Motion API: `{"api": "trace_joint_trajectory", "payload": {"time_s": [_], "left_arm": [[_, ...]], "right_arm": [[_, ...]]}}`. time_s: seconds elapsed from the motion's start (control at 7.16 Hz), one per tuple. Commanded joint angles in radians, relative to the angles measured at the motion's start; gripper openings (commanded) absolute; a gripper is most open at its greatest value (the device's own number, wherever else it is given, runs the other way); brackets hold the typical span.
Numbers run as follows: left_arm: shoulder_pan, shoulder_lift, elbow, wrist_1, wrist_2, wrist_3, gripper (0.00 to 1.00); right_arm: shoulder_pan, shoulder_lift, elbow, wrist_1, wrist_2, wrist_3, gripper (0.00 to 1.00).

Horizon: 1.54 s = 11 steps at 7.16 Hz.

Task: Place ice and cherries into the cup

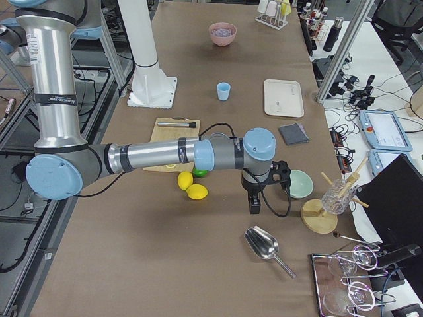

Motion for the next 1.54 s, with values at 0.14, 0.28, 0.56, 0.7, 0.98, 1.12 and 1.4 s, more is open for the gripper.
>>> {"api": "trace_joint_trajectory", "payload": {"time_s": [0.14, 0.28, 0.56, 0.7, 0.98, 1.12, 1.4], "left_arm": [[0.0, 0.019, -0.002, -0.05, -0.005, -0.002, 0.99], [0.0, 0.017, -0.008, -0.05, -0.002, -0.005, 0.99], [0.0, 0.017, -0.012, -0.092, -0.002, -0.008, 0.99], [0.0, 0.017, -0.01, -0.094, -0.004, -0.008, 0.99], [0.0, 0.011, -0.012, -0.094, -0.005, -0.008, 0.99], [0.0, 0.011, -0.016, -0.094, -0.007, -0.007, 0.99], [0.0, 0.011, -0.031, -0.096, -0.007, -0.011, 0.99]], "right_arm": [[0.002, 0.0, 0.002, 0.0, 0.008, 0.0, 1.0], [0.002, -0.004, -0.001, 0.0, 0.009, 0.0, 1.0], [0.006, -0.017, 0.001, 0.002, 0.032, 0.0, 1.0], [0.006, -0.017, 0.001, 0.003, 0.031, 0.0, 1.0], [0.006, -0.003, -0.001, 0.002, 0.031, -0.001, 1.0], [0.006, -0.003, 0.001, 0.002, 0.035, -0.001, 1.0], [0.026, -0.008, 0.002, -0.001, 0.07, -0.003, 1.0]]}}
